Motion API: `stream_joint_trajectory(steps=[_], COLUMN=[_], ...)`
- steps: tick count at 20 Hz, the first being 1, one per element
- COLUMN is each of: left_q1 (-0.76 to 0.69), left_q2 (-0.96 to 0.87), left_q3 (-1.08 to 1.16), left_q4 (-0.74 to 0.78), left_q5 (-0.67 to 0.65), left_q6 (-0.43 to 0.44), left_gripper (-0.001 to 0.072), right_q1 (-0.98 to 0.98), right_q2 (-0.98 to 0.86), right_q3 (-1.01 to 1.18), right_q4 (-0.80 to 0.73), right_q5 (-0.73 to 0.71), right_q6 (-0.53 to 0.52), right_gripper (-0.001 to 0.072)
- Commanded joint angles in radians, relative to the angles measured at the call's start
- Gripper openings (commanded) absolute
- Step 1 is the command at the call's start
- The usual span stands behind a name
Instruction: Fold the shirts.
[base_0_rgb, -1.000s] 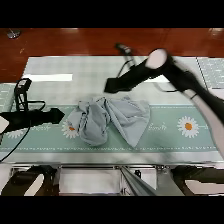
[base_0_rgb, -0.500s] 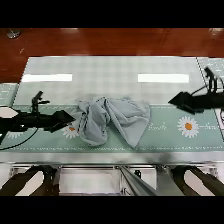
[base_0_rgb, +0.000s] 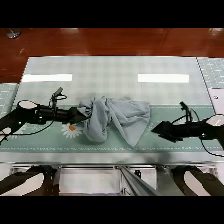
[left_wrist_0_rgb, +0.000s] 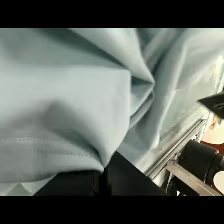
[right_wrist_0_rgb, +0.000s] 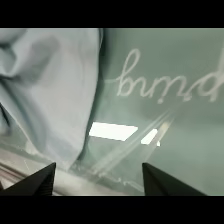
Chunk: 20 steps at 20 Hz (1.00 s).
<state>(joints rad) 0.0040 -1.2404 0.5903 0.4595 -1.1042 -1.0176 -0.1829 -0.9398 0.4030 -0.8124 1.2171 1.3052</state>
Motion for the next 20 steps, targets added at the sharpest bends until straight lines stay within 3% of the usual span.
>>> stream_joint_trajectory(steps=[1, 6, 10, 11, 13, 14, 17, 20], left_q1=[-0.009, -0.009, -0.009, -0.009, -0.008, -0.008, 0.043, 0.141], left_q2=[-0.009, -0.006, -0.006, -0.006, 0.0, 0.006, 0.056, 0.154], left_q3=[0.071, 0.096, 0.096, 0.096, 0.096, 0.098, 0.161, 0.323], left_q4=[-0.034, -0.034, -0.034, -0.034, -0.034, -0.034, -0.035, -0.105], left_q5=[-0.039, -0.061, -0.06, -0.06, -0.056, -0.052, -0.06, -0.056], left_q6=[0.037, 0.037, 0.037, 0.037, 0.038, 0.042, 0.056, 0.053], left_gripper=[0.0023, 0.0023, 0.0023, 0.0023, 0.0023, 0.0023, 0.0023, 0.0023], right_q1=[0.222, 0.425, 0.481, 0.486, 0.485, 0.483, 0.439, 0.365], right_q2=[-0.069, -0.289, -0.435, -0.457, -0.484, -0.486, -0.486, -0.481], right_q3=[-0.021, 0.102, 0.251, 0.286, 0.367, 0.408, 0.613, 0.951], right_q4=[0.037, 0.15, 0.235, 0.243, 0.231, 0.227, 0.189, 0.115], right_q5=[-0.077, -0.195, -0.278, -0.288, -0.298, -0.299, -0.223, -0.12], right_q6=[0.066, 0.063, 0.067, 0.066, 0.06, 0.042, 0.031, 0.077], right_gripper=[0.062, 0.0619, 0.061, 0.0575, 0.015, 0.0026, 0.0023, 0.0023])
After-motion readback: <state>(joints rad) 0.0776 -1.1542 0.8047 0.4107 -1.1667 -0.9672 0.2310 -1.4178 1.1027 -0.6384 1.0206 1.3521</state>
